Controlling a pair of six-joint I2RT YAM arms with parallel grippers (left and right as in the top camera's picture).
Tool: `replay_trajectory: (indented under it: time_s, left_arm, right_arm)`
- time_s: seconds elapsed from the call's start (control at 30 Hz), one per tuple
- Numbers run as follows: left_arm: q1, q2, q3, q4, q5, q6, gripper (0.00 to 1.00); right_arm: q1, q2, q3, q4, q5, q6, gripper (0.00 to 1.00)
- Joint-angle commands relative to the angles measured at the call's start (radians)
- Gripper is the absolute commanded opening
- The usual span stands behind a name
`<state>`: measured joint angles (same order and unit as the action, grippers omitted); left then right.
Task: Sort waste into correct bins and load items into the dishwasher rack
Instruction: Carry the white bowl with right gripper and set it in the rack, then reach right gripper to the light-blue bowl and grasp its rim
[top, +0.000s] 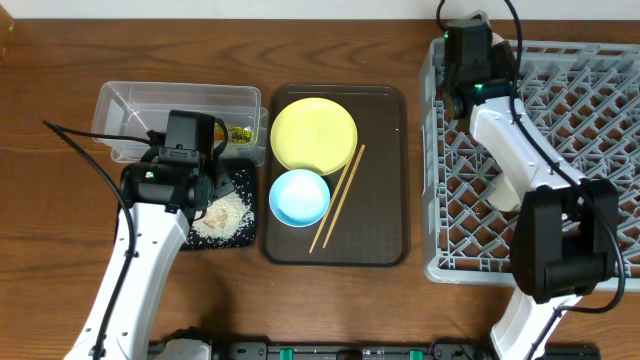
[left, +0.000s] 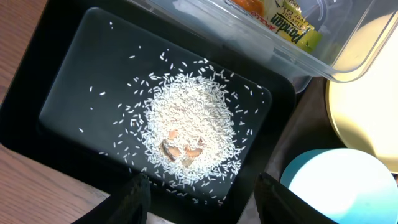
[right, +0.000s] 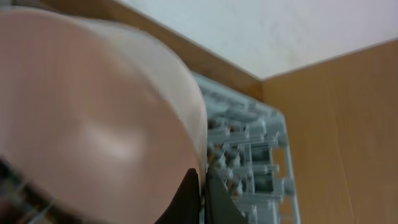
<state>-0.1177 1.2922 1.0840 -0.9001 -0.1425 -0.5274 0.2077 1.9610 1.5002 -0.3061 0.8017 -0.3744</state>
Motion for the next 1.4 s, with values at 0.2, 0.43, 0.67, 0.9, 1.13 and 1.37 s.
replay_trajectory:
  time_s: [0.2, 0.43, 0.67, 0.9, 1.13, 1.37]
  left_arm:
    - [0.005, -0.005, 0.000, 0.000, -0.024, -0.009, 0.57]
    - [0.005, -0.005, 0.000, 0.000, -0.024, -0.009, 0.57]
    - [0.005, -0.005, 0.000, 0.000, -0.024, -0.009, 0.57]
    - [0.005, -0.005, 0.000, -0.001, -0.028, -0.009, 0.57]
    - [0.014, -0.006, 0.000, -0.046, -0.182, -0.080, 0.56]
    - [0.062, -0.006, 0.000, -0.057, -0.183, -0.080, 0.56]
  right_arm:
    - [0.042, -0.014, -0.011, -0.216, -0.092, 0.302, 0.01]
    - [0.042, -0.083, -0.011, -0.335, -0.296, 0.370, 0.25]
    - [0.042, -0.199, -0.011, -0.360, -0.454, 0.370, 0.51]
    - [0.046, -0.263, -0.011, -0.363, -0.979, 0.370, 0.51]
    - [0.148, -0.219, -0.011, -0.388, -1.121, 0.370, 0.51]
    - [0.300, -0.132, -0.012, -0.409, -1.120, 0.370, 0.53]
